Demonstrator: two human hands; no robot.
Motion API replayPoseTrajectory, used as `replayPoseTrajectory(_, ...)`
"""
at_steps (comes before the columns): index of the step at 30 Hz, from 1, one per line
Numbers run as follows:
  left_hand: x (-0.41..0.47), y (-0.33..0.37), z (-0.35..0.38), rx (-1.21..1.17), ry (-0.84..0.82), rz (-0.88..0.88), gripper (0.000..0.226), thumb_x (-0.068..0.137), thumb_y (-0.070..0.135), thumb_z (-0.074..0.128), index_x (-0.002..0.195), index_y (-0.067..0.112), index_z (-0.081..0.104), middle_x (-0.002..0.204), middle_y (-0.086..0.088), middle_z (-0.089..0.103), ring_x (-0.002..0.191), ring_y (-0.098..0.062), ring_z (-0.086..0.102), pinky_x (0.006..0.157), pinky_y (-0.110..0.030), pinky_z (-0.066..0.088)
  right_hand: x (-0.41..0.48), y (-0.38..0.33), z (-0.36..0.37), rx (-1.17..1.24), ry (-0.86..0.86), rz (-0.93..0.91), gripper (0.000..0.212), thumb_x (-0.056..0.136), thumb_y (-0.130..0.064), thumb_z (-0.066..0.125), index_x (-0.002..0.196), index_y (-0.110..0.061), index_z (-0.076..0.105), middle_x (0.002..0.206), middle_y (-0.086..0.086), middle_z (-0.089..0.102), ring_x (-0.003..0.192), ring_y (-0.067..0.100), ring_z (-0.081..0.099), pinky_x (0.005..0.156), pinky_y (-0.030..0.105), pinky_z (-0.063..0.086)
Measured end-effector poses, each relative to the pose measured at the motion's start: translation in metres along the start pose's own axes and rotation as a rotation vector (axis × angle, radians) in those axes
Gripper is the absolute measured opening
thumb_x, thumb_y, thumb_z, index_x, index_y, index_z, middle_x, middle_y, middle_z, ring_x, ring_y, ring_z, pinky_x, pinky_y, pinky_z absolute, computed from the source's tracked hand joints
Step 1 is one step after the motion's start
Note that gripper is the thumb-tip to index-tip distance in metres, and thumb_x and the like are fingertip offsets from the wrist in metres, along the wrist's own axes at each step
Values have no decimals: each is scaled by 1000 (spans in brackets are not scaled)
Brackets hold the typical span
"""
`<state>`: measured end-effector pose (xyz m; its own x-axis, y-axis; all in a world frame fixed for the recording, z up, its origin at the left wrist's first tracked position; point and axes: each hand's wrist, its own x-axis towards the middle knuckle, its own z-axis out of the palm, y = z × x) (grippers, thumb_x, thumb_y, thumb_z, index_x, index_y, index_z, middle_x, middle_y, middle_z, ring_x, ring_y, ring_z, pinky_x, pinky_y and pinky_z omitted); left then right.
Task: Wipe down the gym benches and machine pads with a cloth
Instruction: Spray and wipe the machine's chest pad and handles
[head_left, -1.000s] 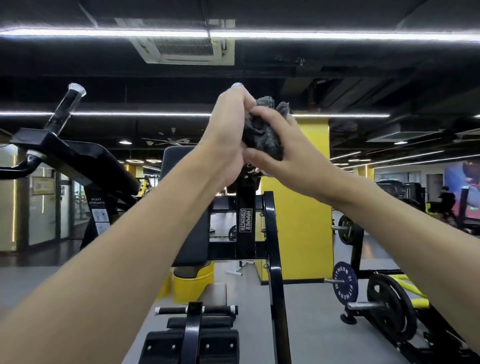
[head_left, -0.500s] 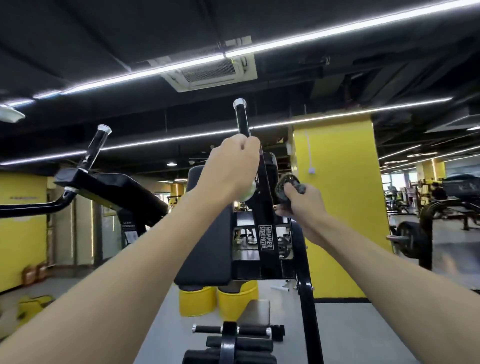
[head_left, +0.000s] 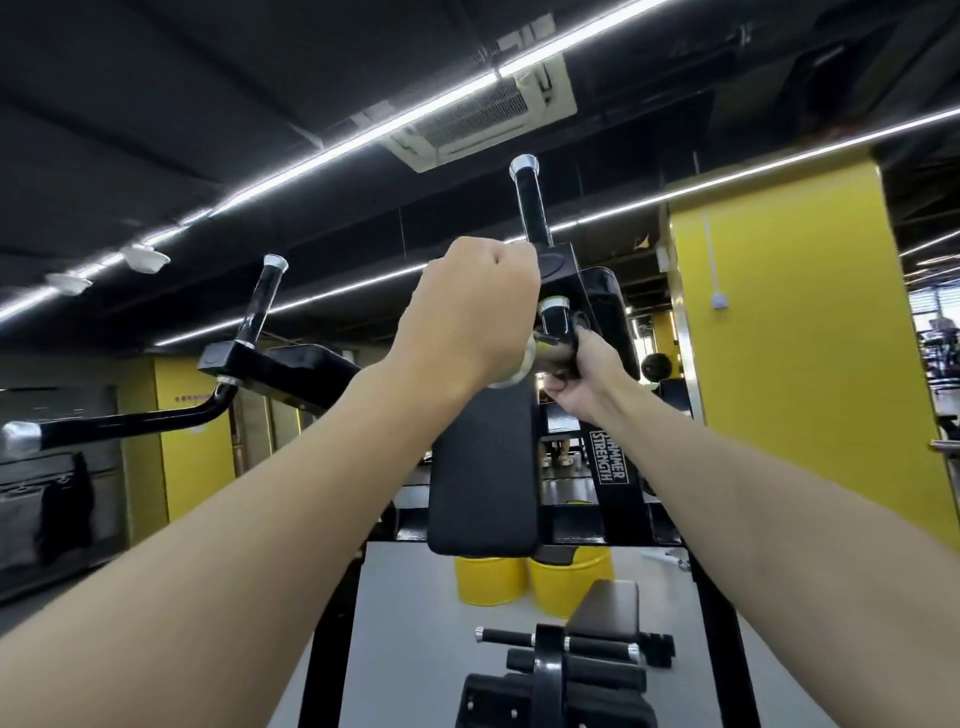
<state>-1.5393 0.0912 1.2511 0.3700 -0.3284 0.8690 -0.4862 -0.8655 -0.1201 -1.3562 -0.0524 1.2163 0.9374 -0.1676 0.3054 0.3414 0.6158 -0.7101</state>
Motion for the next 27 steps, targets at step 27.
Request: replayPoseTrajectory(27, -10, 10, 5, -551, 164, -197, 38, 90, 24, 39, 52, 21, 32, 49, 7, 34, 45, -10, 29, 43, -25, 23, -130, 8, 27, 292, -40, 199, 43, 91, 2, 17, 66, -15, 47, 55, -5, 48, 40, 9, 19, 41, 20, 11)
